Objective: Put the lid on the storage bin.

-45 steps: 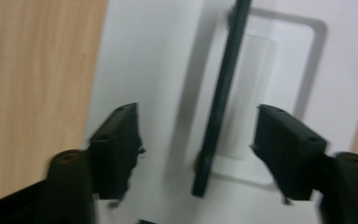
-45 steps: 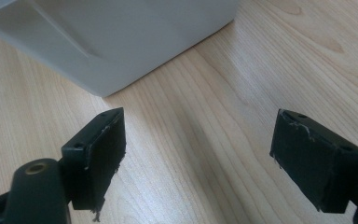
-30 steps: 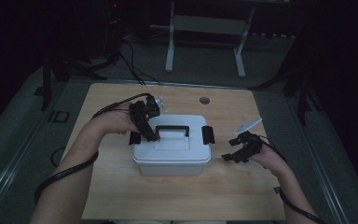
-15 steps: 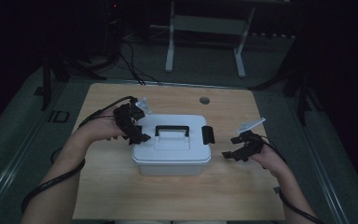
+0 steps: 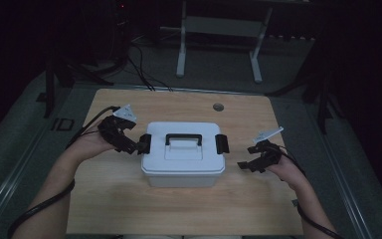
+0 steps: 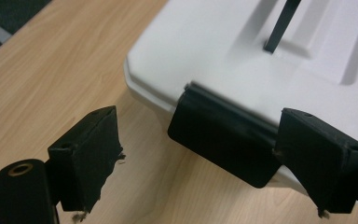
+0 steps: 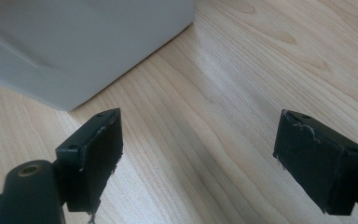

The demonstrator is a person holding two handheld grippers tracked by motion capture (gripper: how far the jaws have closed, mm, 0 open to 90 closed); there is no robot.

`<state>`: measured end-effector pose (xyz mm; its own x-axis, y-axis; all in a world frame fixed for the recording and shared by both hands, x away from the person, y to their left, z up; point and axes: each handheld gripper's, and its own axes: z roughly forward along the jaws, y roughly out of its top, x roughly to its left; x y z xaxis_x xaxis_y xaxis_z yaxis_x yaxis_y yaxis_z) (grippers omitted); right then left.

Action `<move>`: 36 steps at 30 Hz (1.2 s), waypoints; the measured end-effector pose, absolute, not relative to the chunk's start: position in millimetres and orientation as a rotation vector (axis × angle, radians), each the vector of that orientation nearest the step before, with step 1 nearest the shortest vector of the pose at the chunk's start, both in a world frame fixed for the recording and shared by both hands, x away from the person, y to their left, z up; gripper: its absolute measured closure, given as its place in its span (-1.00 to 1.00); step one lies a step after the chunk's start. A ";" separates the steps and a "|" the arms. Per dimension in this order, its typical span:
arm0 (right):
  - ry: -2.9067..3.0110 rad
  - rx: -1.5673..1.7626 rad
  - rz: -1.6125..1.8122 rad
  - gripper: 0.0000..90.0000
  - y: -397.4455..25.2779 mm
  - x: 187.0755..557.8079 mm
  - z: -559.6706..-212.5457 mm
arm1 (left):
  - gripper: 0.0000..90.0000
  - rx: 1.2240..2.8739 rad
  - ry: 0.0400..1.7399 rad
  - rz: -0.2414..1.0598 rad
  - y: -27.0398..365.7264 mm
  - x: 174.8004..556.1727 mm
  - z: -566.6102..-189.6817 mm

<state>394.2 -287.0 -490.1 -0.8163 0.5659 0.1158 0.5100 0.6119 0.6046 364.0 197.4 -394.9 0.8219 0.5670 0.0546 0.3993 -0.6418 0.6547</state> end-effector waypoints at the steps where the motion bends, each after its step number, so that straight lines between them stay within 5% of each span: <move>1: 2.741 0.916 0.986 -0.66 -287.0 394.4 -490.7 | -0.69 2.343 0.704 0.345 199.7 362.7 -394.3; 36: 2.631 1.006 1.057 -0.69 -295.0 389.8 -510.0 | -0.69 2.204 0.895 0.291 273.1 322.6 -472.6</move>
